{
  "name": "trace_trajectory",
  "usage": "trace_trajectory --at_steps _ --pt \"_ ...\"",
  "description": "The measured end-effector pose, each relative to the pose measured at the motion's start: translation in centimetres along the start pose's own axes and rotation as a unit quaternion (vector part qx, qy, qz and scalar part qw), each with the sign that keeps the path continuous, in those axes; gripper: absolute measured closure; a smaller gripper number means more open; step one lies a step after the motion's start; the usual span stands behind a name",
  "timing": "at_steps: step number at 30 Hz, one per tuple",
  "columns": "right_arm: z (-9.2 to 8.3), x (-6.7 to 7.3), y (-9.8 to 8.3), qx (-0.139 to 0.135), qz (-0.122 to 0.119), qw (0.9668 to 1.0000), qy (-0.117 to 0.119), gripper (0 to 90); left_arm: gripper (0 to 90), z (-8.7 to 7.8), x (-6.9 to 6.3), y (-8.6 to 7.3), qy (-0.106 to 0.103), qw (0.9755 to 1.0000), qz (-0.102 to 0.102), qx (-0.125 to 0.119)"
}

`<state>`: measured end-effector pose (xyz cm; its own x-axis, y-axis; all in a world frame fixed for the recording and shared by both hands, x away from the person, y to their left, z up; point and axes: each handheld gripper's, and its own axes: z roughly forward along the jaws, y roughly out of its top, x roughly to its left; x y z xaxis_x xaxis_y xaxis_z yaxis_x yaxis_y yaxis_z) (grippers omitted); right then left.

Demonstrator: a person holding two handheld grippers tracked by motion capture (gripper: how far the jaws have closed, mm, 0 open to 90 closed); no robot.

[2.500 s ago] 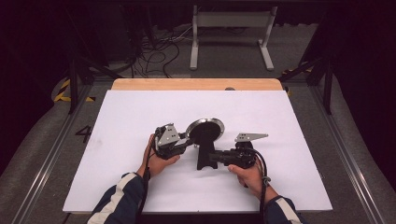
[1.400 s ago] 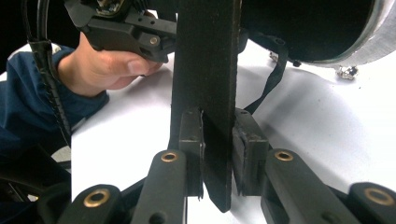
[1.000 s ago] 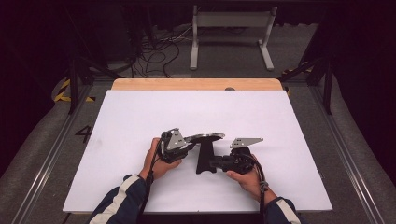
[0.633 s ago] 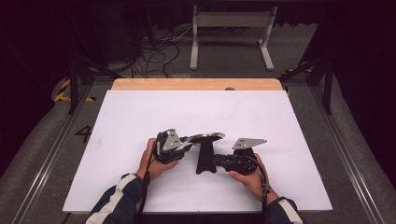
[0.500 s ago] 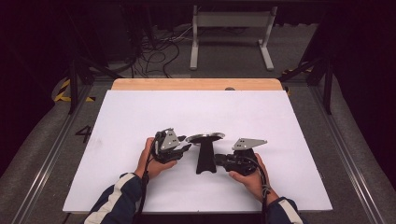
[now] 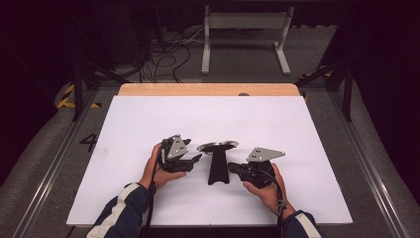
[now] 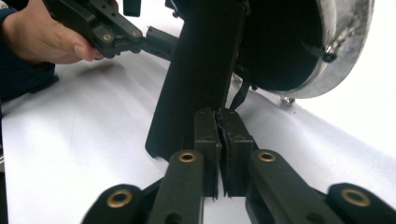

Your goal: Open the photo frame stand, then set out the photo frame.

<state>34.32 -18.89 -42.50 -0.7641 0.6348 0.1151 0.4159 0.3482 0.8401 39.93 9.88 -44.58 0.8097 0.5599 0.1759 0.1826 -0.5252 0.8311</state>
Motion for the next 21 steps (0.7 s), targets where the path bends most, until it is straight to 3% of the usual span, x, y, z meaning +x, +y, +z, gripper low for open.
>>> trace_trajectory --at_steps 4,14,21 --pt "-0.2 0.5 0.2 -0.01 -0.01 0.9998 -0.011 90.0 37.6 0.3 -0.2 0.1 0.0 0.9999 0.011 0.004" --pt "0.2 1.9 0.5 -0.026 -0.029 0.9986 -0.036 90.0 35.4 1.0 -0.2 0.0 -0.014 0.9999 0.004 0.008" --pt "1.3 4.1 0.7 -0.026 -0.054 0.997 -0.049 90.0 36.4 2.2 -0.4 0.4 -0.014 0.9997 0.002 0.019"
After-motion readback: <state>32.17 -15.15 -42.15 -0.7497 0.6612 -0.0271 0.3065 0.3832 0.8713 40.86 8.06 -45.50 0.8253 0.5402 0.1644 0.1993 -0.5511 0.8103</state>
